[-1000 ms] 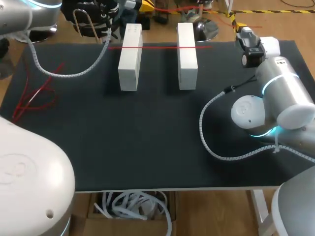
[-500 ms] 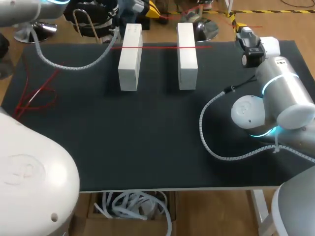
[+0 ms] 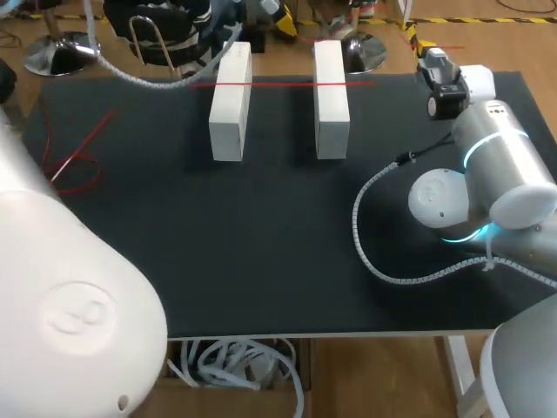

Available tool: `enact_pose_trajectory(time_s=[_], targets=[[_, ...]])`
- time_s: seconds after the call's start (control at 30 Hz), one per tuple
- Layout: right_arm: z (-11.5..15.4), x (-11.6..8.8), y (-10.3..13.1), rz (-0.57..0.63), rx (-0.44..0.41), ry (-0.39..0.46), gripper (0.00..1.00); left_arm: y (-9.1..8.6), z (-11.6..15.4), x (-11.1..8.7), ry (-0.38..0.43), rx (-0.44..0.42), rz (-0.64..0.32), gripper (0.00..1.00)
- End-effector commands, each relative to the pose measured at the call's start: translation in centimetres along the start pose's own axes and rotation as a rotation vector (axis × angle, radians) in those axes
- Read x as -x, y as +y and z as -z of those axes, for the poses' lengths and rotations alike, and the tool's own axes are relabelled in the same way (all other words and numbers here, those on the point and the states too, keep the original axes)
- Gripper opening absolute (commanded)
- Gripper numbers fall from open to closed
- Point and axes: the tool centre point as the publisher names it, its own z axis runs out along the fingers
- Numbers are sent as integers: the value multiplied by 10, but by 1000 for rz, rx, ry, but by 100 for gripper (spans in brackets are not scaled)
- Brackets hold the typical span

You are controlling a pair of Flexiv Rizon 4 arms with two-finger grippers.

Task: Grab the tape and strap the tape.

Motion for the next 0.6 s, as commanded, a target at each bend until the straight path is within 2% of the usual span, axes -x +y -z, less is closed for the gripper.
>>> enact_pose_trajectory(time_s=[0.03, 0.27, 0.6], targets=[[0, -1, 1, 1, -2, -4, 0, -13, -3, -4, -25, 345, -34, 0], [0, -1, 1, 1, -2, -4, 0, -21, -9, -6, -22, 442, -75, 0], [0, -1, 1, 1, -2, -4, 0, -29, -16, -7, -24, 480, -86, 0]])
